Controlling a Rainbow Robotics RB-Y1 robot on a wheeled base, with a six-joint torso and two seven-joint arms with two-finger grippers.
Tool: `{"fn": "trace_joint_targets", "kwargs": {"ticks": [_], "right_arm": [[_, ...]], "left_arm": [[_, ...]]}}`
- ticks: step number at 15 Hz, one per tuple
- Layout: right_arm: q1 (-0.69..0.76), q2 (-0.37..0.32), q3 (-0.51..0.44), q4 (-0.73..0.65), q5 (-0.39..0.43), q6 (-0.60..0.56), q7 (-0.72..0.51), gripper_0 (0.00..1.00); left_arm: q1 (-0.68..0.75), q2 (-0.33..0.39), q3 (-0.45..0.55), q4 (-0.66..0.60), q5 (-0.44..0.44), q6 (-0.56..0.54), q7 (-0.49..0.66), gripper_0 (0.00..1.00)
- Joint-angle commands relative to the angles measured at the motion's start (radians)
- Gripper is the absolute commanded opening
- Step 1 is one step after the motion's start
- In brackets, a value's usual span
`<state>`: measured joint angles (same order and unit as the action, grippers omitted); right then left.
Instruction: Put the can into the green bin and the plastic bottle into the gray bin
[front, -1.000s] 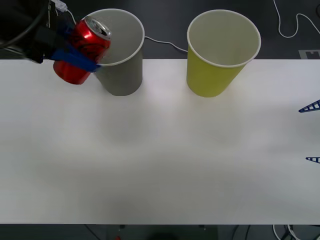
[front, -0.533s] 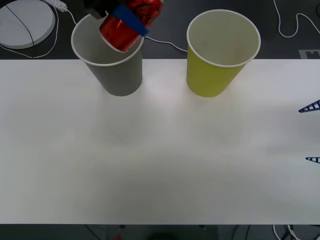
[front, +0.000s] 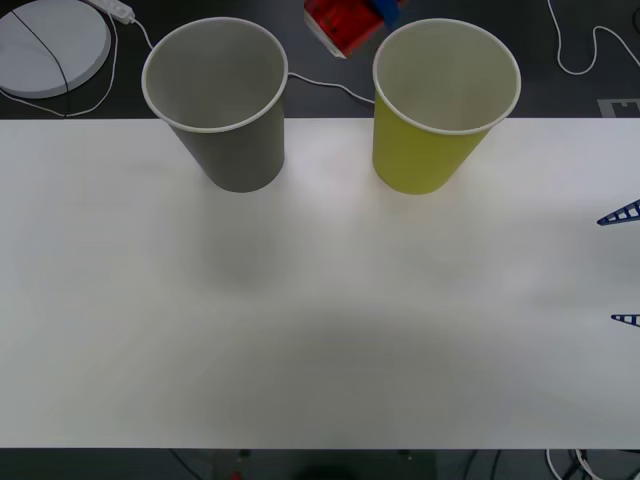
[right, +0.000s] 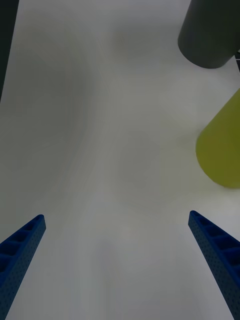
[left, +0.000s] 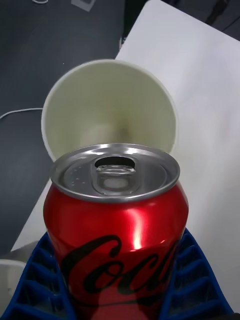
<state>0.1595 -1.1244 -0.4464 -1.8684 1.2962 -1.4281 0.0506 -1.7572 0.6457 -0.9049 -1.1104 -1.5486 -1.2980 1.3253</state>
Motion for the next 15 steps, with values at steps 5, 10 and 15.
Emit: {"fn": "trace_joint_targets", "kwargs": {"ticks": [5, 10, 15], "right_arm": [[0.0, 0.0, 0.0, 0.0, 0.0, 0.0, 0.0, 1.0], [0.0, 0.0, 0.0, 0.0, 0.0, 0.0, 0.0, 1.0], [0.0, 0.0, 0.0, 0.0, 0.0, 0.0, 0.0, 1.0]], "left_arm": [[-0.051, -0.205, -0.002, 0.265, -0.024, 0.183, 0.008, 0.02], [-0.07, -0.311, -0.002, 0.38, -0.054, 0.255, -0.005, 0.01], [-0.07, -0.388, -0.063, 0.437, -0.053, 0.355, -0.028, 0.01]]}}
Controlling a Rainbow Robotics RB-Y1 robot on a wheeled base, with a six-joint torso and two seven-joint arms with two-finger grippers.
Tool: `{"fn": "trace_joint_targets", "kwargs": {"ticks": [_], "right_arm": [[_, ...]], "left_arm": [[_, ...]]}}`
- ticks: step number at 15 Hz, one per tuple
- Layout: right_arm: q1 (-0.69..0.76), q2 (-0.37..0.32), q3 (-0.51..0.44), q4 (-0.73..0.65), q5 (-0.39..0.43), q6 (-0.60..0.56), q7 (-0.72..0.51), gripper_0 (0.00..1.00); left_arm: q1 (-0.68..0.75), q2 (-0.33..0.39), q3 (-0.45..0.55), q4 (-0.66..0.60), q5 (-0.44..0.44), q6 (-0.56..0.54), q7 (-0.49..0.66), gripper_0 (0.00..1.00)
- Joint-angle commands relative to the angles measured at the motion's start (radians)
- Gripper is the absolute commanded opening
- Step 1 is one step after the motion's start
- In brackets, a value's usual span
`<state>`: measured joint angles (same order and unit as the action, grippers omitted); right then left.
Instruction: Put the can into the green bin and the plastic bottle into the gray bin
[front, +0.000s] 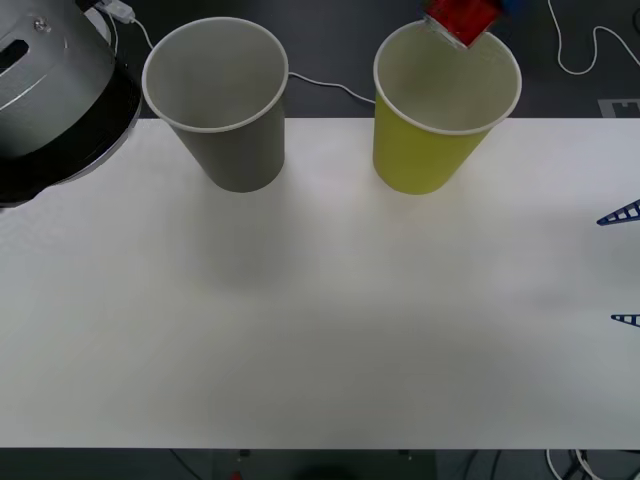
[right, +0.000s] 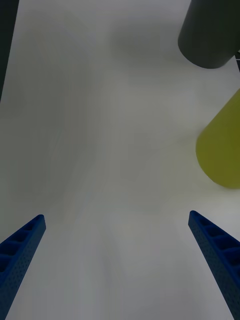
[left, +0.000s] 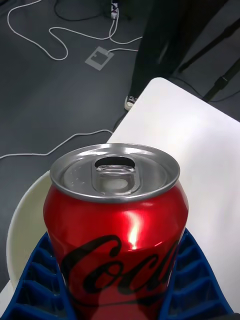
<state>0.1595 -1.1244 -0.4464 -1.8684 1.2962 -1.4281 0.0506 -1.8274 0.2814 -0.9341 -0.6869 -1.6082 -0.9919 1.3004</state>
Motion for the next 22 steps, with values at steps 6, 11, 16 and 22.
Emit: {"fn": "trace_joint_targets", "kwargs": {"ticks": [6, 11, 16, 22], "right_arm": [[0.0, 0.0, 0.0, 0.0, 0.0, 0.0, 0.0, 1.0], [0.0, 0.0, 0.0, 0.0, 0.0, 0.0, 0.0, 1.0], [0.0, 0.0, 0.0, 0.0, 0.0, 0.0, 0.0, 1.0], [0.0, 0.0, 0.0, 0.0, 0.0, 0.0, 0.0, 1.0]], "left_arm": [[0.0, -0.044, -0.069, 0.026, 0.033, 0.065, -0.007, 0.06], [0.002, -0.044, -0.069, 0.027, 0.042, 0.065, -0.016, 1.0], [-0.001, 0.018, -0.003, 0.004, 0.077, -0.017, -0.069, 1.0], [0.002, 0.262, 0.017, -0.226, 0.208, -0.208, -0.148, 1.0]]}}
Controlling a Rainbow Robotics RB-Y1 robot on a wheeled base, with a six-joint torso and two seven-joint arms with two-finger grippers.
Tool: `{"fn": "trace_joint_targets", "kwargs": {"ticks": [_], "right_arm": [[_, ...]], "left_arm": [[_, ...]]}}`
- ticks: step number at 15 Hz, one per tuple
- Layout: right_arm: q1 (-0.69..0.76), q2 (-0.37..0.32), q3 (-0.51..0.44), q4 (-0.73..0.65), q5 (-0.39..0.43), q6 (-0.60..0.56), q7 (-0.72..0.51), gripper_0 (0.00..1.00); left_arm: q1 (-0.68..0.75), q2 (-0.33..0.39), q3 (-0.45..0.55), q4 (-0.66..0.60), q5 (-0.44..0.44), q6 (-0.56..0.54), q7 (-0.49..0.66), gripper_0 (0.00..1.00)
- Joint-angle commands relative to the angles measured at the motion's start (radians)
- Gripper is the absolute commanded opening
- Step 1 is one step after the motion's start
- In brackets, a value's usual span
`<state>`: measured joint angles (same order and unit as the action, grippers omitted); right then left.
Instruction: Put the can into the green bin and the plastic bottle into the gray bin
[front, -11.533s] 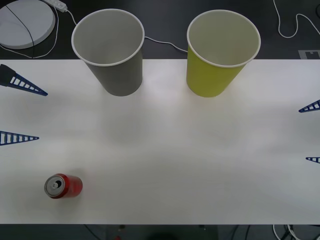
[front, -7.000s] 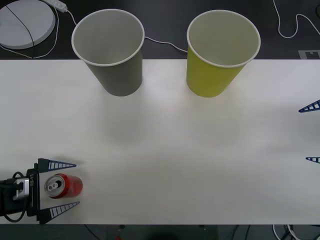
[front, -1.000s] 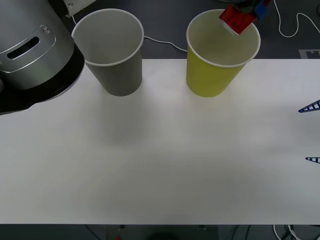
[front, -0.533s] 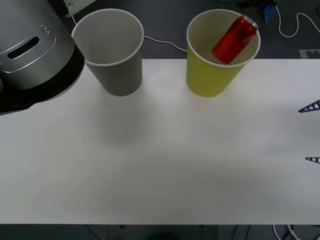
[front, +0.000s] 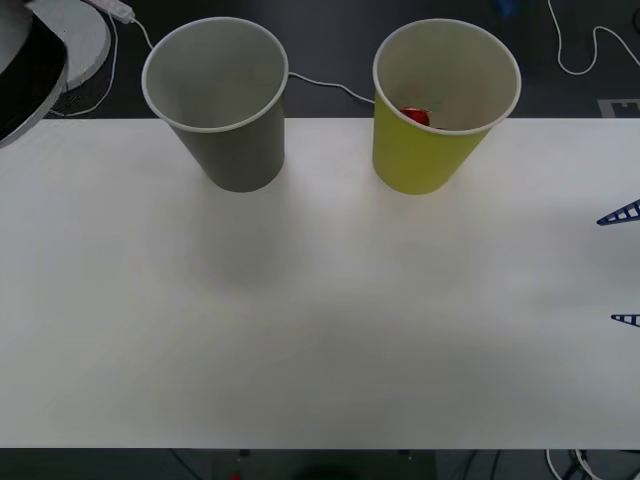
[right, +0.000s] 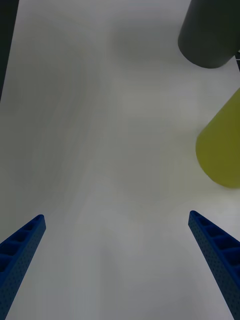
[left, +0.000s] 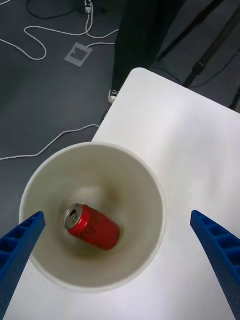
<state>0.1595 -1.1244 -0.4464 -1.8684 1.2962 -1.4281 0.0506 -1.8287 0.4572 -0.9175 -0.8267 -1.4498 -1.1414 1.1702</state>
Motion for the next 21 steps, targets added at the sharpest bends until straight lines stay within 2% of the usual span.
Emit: {"fn": "trace_joint_targets", "kwargs": {"ticks": [1, 4, 6, 9, 12, 14, 18, 21], "right_arm": [[0.0, 0.0, 0.0, 0.0, 0.0, 0.0, 0.0, 1.0], [0.0, 0.0, 0.0, 0.0, 0.0, 0.0, 0.0, 1.0], [0.0, 0.0, 0.0, 0.0, 0.0, 0.0, 0.0, 1.0], [0.0, 0.0, 0.0, 0.0, 0.0, 0.0, 0.0, 1.0], [0.0, 0.0, 0.0, 0.0, 0.0, 0.0, 0.0, 1.0], [0.0, 0.0, 0.0, 0.0, 0.0, 0.0, 0.0, 1.0], [0.0, 0.0, 0.0, 0.0, 0.0, 0.0, 0.0, 1.0], [0.0, 0.0, 0.0, 0.0, 0.0, 0.0, 0.0, 1.0]], "left_arm": [[0.009, 0.133, 0.002, -0.126, 0.078, -0.084, -0.03, 1.0], [0.031, 0.278, 0.002, -0.235, 0.181, -0.159, -0.06, 1.0], [0.039, 0.365, 0.0, -0.259, 0.238, -0.218, -0.139, 1.0], [0.117, 0.508, 0.003, -0.335, 0.324, -0.23, -0.265, 1.0], [0.223, 0.656, 0.035, -0.47, 0.368, -0.232, -0.373, 1.0], [0.325, 0.727, 0.131, -0.535, 0.362, -0.271, -0.432, 1.0], [0.608, 0.821, 0.414, -0.651, 0.33, -0.382, -0.543, 1.0], [0.813, 0.873, 0.579, -0.735, 0.325, -0.39, -0.635, 1.0]]}}
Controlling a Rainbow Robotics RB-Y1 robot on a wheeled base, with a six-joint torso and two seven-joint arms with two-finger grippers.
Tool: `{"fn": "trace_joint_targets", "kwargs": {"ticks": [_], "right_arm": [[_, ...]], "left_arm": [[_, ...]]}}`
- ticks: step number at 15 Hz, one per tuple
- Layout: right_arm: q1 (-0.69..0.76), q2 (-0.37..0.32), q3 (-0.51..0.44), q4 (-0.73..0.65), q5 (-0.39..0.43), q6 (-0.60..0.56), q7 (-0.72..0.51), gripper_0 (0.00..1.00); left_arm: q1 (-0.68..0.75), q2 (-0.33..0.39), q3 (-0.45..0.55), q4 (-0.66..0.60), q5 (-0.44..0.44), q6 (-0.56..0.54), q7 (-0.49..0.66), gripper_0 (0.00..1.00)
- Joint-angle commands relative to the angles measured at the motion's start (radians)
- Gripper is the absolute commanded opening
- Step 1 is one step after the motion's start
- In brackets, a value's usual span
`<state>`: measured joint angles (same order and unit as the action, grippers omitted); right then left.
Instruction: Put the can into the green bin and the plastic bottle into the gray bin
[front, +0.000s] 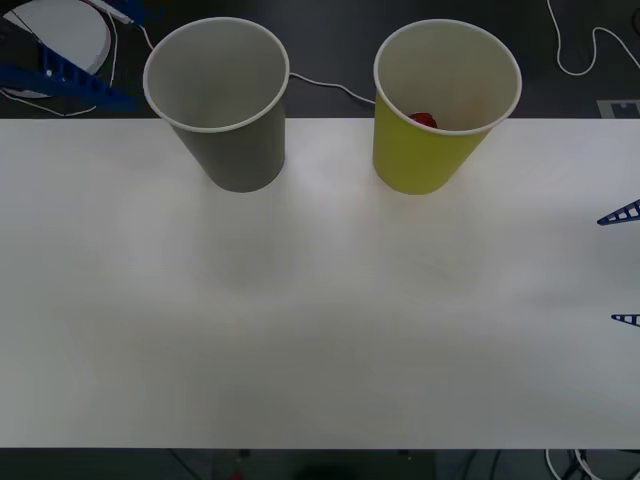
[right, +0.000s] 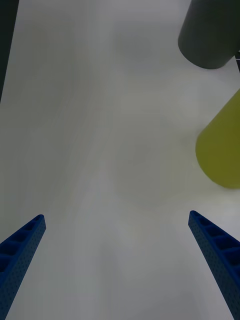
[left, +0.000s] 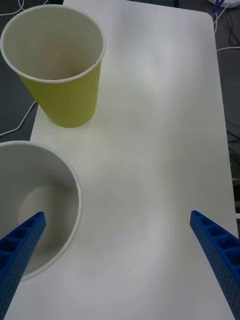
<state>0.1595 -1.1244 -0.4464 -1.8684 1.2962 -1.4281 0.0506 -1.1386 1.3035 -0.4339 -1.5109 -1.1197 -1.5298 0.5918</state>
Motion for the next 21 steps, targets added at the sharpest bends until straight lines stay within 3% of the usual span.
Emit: {"fn": "trace_joint_targets", "kwargs": {"ticks": [1, 4, 6, 9, 14, 21], "right_arm": [[0.0, 0.0, 0.0, 0.0, 0.0, 0.0, 0.0, 1.0], [0.0, 0.0, 0.0, 0.0, 0.0, 0.0, 0.0, 1.0], [0.0, 0.0, 0.0, 0.0, 0.0, 0.0, 0.0, 1.0], [0.0, 0.0, 0.0, 0.0, 0.0, 0.0, 0.0, 1.0], [0.0, 0.0, 0.0, 0.0, 0.0, 0.0, 0.0, 1.0], [0.0, 0.0, 0.0, 0.0, 0.0, 0.0, 0.0, 1.0]], "left_arm": [[0.192, 0.033, 0.153, -0.086, -0.019, -0.001, -0.072, 1.0], [0.477, 0.022, 0.414, -0.256, -0.109, -0.001, -0.082, 1.0], [0.648, -0.026, 0.564, -0.338, -0.143, -0.001, -0.093, 1.0], [0.827, -0.115, 0.698, -0.414, -0.186, -0.001, -0.155, 1.0], [0.953, -0.174, 0.725, -0.413, -0.246, 0.002, -0.326, 1.0], [1.036, -0.231, 0.725, -0.413, -0.275, 0.005, -0.389, 1.0]]}}
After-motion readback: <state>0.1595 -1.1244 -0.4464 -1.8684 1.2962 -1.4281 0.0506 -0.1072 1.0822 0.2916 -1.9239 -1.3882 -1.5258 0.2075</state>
